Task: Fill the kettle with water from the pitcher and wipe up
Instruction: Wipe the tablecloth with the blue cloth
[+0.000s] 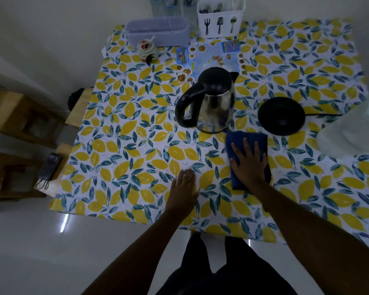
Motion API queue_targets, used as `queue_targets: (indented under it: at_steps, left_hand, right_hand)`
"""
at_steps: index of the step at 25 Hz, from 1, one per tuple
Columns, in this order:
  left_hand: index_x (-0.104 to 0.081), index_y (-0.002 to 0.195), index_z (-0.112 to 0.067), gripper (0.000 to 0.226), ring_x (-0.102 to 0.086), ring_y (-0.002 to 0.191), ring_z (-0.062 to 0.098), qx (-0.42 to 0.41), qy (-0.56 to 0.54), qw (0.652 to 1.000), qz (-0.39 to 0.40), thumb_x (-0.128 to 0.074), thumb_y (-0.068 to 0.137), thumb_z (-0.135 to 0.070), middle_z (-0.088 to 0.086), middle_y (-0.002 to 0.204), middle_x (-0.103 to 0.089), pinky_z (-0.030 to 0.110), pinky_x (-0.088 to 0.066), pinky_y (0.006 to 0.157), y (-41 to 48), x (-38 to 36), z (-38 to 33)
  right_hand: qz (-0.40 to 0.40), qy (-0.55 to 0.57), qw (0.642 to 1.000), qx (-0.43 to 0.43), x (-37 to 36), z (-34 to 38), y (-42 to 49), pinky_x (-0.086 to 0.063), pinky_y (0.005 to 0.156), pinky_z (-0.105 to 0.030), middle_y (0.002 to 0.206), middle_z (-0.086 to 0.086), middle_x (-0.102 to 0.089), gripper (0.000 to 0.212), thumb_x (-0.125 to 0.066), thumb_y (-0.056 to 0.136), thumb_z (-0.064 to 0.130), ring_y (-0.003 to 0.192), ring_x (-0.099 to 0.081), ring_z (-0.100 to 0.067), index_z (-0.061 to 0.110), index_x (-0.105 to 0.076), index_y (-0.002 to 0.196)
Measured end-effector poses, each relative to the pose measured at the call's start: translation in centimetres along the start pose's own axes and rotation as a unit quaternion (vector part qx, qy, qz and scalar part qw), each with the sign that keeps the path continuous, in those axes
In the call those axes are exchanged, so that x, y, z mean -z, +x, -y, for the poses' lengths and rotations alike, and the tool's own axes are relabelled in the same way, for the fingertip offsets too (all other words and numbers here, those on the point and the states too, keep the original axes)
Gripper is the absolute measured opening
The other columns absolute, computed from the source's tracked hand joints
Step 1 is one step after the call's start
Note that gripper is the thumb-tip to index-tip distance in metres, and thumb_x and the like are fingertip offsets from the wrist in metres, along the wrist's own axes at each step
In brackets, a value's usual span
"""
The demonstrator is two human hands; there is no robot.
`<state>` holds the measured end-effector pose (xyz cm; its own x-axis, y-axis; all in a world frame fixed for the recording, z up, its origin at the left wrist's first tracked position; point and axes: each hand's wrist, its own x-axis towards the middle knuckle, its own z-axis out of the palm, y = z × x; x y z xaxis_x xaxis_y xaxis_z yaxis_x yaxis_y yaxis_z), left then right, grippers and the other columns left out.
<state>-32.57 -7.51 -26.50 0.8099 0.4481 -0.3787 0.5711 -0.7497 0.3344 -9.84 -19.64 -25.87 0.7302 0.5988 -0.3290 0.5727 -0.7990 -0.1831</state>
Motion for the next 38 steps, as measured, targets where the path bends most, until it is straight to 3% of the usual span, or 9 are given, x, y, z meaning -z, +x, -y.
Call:
queue_targets:
  at_steps: [4, 7, 13, 16, 22, 27, 33, 36, 38]
  left_hand:
    - [-0.008, 0.153, -0.016, 0.066, 0.007, 0.151, 0.027, -0.023, 0.025, 0.999, 0.027, -0.038, 0.099, -0.041, 0.003, 0.164, 0.001, 0.047, -0.007, 0.122, -1.0, -0.9, -0.5]
    - [-0.009, 0.153, -0.015, 0.068, 0.006, 0.151, 0.027, -0.01, 0.024, 0.999, 0.024, -0.04, 0.099, -0.041, 0.003, 0.164, 0.002, 0.047, -0.009, 0.121, -1.7, -1.1, -0.6]
    - [-0.011, 0.153, -0.015, 0.064, 0.002, 0.151, 0.028, 0.045, 0.015, 0.999, -0.012, -0.04, 0.099, -0.036, 0.005, 0.164, -0.002, 0.048, -0.011, 0.121, -2.9, -0.8, 0.9]
    - [-0.011, 0.153, -0.019, 0.064, 0.001, 0.151, 0.025, 0.073, -0.013, 0.996, -0.042, -0.041, 0.099, -0.038, 0.003, 0.164, -0.005, 0.046, -0.011, 0.121, -3.9, 0.0, 2.3]
    - [-0.018, 0.152, -0.017, 0.062, -0.001, 0.151, 0.025, 0.083, -0.008, 0.995, -0.053, -0.042, 0.099, -0.039, 0.004, 0.164, -0.011, 0.045, -0.014, 0.122, -5.2, 0.8, 4.0]
    - [-0.015, 0.153, -0.017, 0.061, 0.004, 0.151, 0.025, -0.007, 0.01, 1.0, 0.004, -0.036, 0.101, -0.041, 0.002, 0.164, -0.003, 0.046, -0.009, 0.122, -2.7, -0.2, -0.3]
    - [-0.007, 0.154, -0.02, 0.063, 0.011, 0.151, 0.023, -0.156, 0.029, 0.985, 0.07, -0.036, 0.102, -0.04, -0.001, 0.164, 0.004, 0.047, -0.004, 0.122, 2.1, -1.7, -9.1]
    - [-0.009, 0.154, -0.017, 0.064, 0.008, 0.151, 0.025, -0.173, 0.025, 0.982, 0.069, -0.037, 0.101, -0.041, 0.002, 0.164, 0.001, 0.048, -0.004, 0.121, 3.1, -2.4, -11.7]
    - [-0.01, 0.153, -0.014, 0.065, 0.005, 0.151, 0.027, -0.176, 0.048, 0.981, 0.066, -0.04, 0.1, -0.039, 0.006, 0.164, -0.002, 0.048, -0.007, 0.121, 3.2, -2.8, -12.6]
  right_hand:
    - [-0.012, -0.014, 0.997, 0.081, -4.7, -1.4, -9.4, -0.024, 0.108, -0.066, 0.163, -0.002, -0.014, 0.065, -0.048, 0.092, 0.051, 0.149, -0.009, -0.037, 0.04, -0.021, 0.15]
    - [-0.038, -0.003, 0.994, 0.106, -5.9, -1.7, -10.4, -0.031, 0.104, -0.067, 0.16, -0.001, -0.026, 0.058, -0.05, 0.092, 0.045, 0.146, -0.019, -0.037, 0.041, -0.031, 0.146]
    - [-0.052, 0.029, 0.994, 0.097, -3.7, 4.5, -2.3, -0.018, 0.11, -0.066, 0.16, 0.0, -0.026, 0.049, -0.047, 0.097, 0.035, 0.148, -0.013, -0.039, 0.039, -0.037, 0.144]
    - [-0.019, 0.024, 0.989, 0.144, -3.9, 8.7, -1.6, -0.014, 0.112, -0.065, 0.162, 0.003, -0.022, 0.05, -0.043, 0.098, 0.033, 0.149, -0.006, -0.037, 0.04, -0.031, 0.147]
    - [0.005, -0.051, 0.953, 0.3, -5.2, 5.4, -8.6, -0.039, 0.102, -0.061, 0.152, 0.001, -0.043, 0.061, -0.064, 0.086, 0.041, 0.141, -0.035, -0.036, 0.034, -0.043, 0.143]
    - [-0.025, -0.053, 0.99, 0.129, -4.0, -3.1, -10.2, -0.03, 0.106, -0.063, 0.157, 0.0, -0.032, 0.058, -0.055, 0.092, 0.043, 0.146, -0.024, -0.033, 0.032, -0.038, 0.146]
    - [-0.042, -0.019, 0.996, -0.073, -2.0, -11.7, -11.8, -0.02, 0.117, -0.054, 0.162, -0.002, -0.02, 0.054, -0.042, 0.1, 0.033, 0.15, -0.01, -0.028, 0.018, -0.028, 0.15]
    - [-0.034, -0.004, 0.996, -0.087, -2.1, -13.4, -13.1, -0.009, 0.118, -0.057, 0.163, -0.003, 0.002, 0.07, -0.035, 0.096, 0.054, 0.151, 0.001, -0.029, 0.025, -0.008, 0.154]
    - [-0.034, -0.008, 0.998, -0.061, -2.4, -13.5, -13.5, -0.007, 0.117, -0.059, 0.161, -0.003, 0.007, 0.078, -0.018, 0.089, 0.07, 0.15, 0.004, -0.031, 0.028, -0.002, 0.153]
